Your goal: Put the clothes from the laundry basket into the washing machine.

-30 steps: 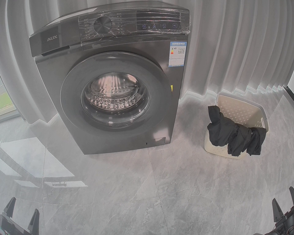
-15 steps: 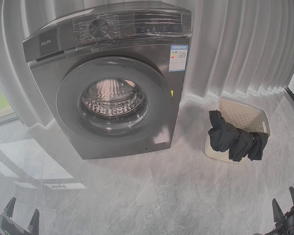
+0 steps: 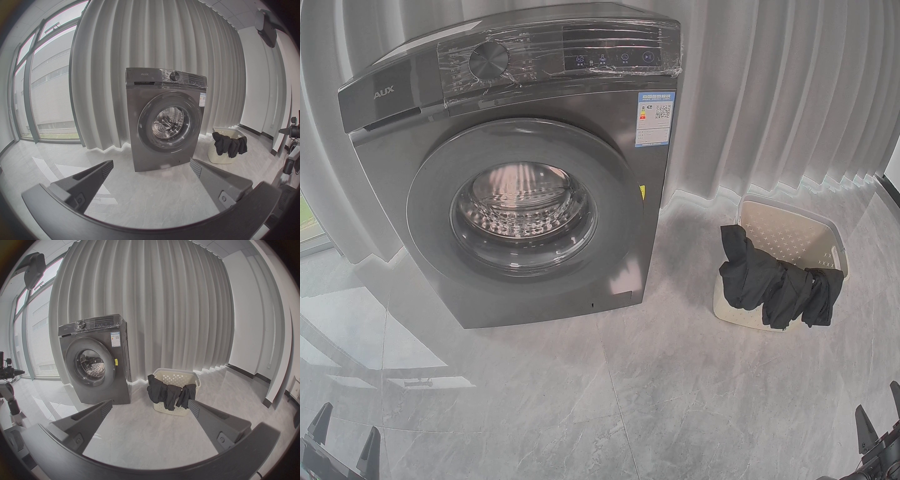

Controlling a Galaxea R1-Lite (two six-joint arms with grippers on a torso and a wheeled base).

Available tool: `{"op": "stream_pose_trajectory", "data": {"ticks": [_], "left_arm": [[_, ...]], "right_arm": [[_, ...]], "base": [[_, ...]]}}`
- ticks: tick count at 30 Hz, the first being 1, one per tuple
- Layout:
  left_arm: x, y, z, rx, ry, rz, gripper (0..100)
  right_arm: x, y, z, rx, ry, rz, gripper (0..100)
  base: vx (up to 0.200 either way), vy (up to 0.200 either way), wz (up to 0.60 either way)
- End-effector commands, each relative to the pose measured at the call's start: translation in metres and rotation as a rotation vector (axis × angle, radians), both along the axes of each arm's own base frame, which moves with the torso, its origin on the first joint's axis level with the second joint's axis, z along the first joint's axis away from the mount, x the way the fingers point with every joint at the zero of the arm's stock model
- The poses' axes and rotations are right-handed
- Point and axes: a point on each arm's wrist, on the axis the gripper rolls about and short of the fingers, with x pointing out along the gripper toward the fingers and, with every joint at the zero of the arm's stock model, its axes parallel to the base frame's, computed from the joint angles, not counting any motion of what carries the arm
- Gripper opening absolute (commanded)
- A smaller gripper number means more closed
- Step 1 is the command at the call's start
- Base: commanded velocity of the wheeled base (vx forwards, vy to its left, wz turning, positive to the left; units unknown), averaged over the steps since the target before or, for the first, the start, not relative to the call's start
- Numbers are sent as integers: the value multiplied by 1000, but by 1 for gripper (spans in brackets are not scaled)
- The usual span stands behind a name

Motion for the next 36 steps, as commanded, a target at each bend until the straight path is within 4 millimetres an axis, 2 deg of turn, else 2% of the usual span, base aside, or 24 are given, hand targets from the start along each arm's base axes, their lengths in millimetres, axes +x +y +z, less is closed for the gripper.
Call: {"op": "stream_pose_trajectory", "data": {"ticks": [1,4,10,22,28,36], "left_arm": [[0,0,-5,-2,3,0,100],[0,0,-5,0,3,1,100],[0,0,-5,0,3,0,100],[0,0,-5,0,4,0,100],[0,0,-5,0,3,1,100],[0,0,-5,0,3,1,100]], "right_arm": [[1,0,-5,0,7,1,100],[1,0,-5,0,7,-1,100],[1,0,-5,0,7,-1,100],[1,0,-5,0,7,-1,100],[1,0,-5,0,7,-1,100],[1,0,-5,0,7,-1,100]], "base": [[0,0,0],[0,0,0],[0,-200,0],[0,0,0],[0,-200,0],[0,0,0]]}}
